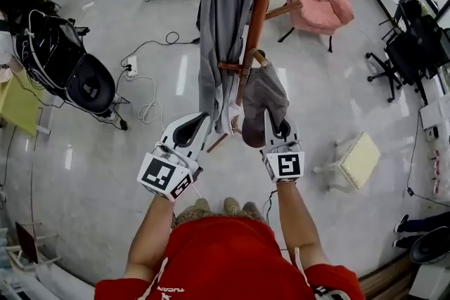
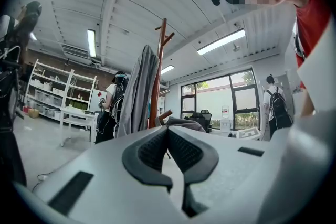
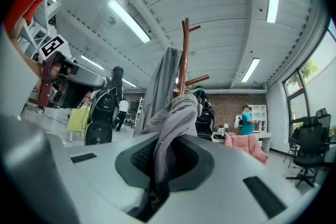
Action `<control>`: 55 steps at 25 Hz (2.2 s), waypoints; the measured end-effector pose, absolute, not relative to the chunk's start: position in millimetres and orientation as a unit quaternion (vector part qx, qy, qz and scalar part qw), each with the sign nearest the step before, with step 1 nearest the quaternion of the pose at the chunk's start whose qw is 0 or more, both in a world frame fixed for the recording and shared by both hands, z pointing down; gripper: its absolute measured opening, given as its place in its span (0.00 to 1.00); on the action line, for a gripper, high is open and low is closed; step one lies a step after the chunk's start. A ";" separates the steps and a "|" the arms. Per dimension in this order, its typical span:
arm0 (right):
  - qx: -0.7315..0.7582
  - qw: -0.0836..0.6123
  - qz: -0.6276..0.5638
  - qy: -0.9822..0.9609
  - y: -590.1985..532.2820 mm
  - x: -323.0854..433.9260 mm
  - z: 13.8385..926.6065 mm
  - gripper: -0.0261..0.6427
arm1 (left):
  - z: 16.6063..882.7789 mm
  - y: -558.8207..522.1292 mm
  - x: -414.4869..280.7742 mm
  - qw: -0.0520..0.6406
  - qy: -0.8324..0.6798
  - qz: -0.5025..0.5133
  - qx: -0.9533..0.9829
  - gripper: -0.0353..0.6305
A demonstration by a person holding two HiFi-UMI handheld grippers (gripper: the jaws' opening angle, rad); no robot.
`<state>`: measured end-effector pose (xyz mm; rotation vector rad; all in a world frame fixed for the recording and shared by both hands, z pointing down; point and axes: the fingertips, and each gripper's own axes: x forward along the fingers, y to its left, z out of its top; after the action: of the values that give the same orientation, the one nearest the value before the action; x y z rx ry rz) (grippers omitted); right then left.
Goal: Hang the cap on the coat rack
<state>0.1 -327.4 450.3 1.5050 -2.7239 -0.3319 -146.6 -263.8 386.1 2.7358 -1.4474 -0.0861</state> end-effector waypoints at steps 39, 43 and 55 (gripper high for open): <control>0.364 -0.108 -0.042 -0.924 -230.9 -47.9 351.9 0.09 | 362.1 -247.4 -125.4 0.002 -0.420 -0.061 0.906 0.06; 0.340 -0.130 -0.035 -0.931 -215.6 -56.2 342.3 0.08 | 350.7 -238.9 -117.0 -0.013 -0.409 -0.069 0.910 0.06; 0.349 -0.121 -0.050 -0.928 -208.4 -57.2 342.3 0.07 | 350.6 -227.6 -118.8 -0.011 -0.407 -0.070 0.911 0.06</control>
<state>-57.2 -208.4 342.3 1.1890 -3.1633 -0.1707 -118.8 -227.6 350.6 2.8809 -1.2876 -0.2209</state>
